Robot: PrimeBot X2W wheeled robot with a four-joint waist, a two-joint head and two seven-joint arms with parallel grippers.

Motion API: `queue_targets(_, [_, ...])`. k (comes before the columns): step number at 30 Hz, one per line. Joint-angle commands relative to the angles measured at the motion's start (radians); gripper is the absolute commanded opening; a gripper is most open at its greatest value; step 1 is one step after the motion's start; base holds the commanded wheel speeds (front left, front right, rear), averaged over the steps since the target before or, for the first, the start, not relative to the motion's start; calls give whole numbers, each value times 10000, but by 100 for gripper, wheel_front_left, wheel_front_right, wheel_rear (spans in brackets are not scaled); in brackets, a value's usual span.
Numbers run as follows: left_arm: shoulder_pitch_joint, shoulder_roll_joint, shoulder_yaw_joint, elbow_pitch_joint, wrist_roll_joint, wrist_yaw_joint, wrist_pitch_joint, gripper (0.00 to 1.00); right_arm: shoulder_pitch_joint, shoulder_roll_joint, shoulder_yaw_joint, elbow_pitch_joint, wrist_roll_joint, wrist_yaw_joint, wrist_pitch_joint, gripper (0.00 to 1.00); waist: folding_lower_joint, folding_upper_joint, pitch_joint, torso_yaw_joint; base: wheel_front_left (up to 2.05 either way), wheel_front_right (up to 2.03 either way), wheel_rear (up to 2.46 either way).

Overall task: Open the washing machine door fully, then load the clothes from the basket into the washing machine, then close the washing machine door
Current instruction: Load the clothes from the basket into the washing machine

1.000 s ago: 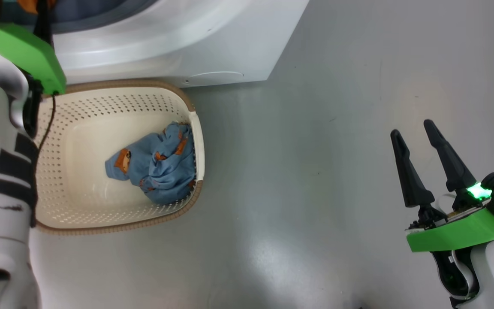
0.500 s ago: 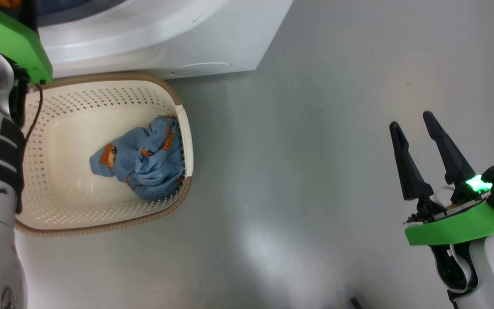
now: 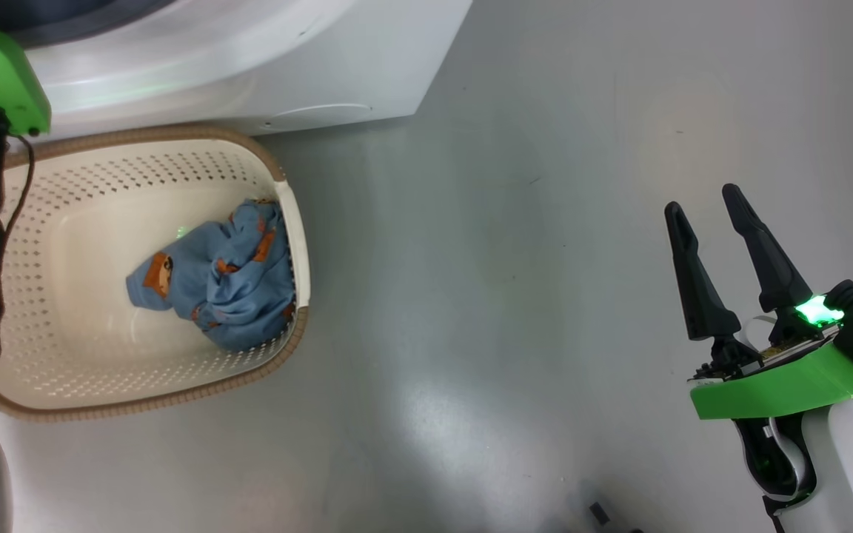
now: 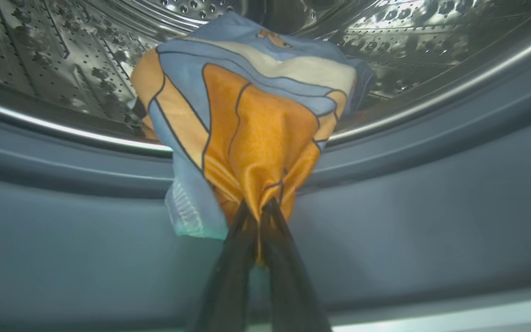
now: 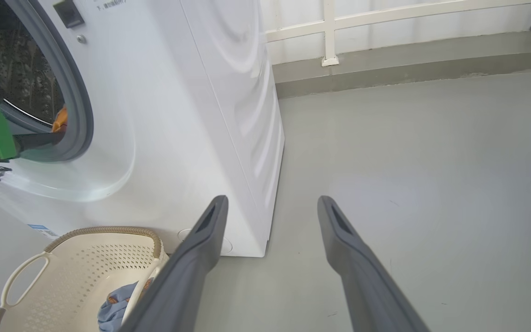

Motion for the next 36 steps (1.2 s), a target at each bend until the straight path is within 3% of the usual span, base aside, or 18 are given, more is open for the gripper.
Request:
queue_targets(1, [-191,512,17,-151,71,85,-129,0,91,-69,237,-225,101,23,-48,100,0,0,6,-44,0,0,0])
queue_targets(11, [-725,611,-113,-831,-17,37,-733,0,70,107,296,-215,124,23,-48,100,0,0,99,-246,0,0,0])
queue_targets(18, [-661,865,-157,-2955,-53,-313,-761,0,-58,191,457,-194,193,23,-48,100,0,0,189,-547,0,0,0])
queue_targets(25, [-483,788,-118,-1715,-296,-519,-763,0,-23,260,593,-107,227,23,-48,100,0,0,116,-772,0,0,0])
queue_targets(26, [-536,795,-106,-1593,-322,-512,-763,7,-14,269,595,-109,232,23,-48,100,0,0,118,-790,0,0,0])
queue_targets(29, [-668,827,-1,-1301,-438,-359,-763,49,6,275,568,-108,247,23,-48,100,0,0,128,-809,0,0,0])
queue_targets(30, [-708,829,13,-1227,-467,-350,-763,84,10,276,552,-101,250,23,-48,100,0,0,129,-804,0,0,0])
queue_targets(31, [-741,828,9,-1179,-480,-351,-763,100,13,277,536,-94,251,23,-48,100,0,0,128,-795,0,0,0])
queue_targets(36, [-768,740,41,-1266,-602,-400,-764,100,-1,275,505,-95,228,23,-48,100,0,0,90,-698,0,0,0])
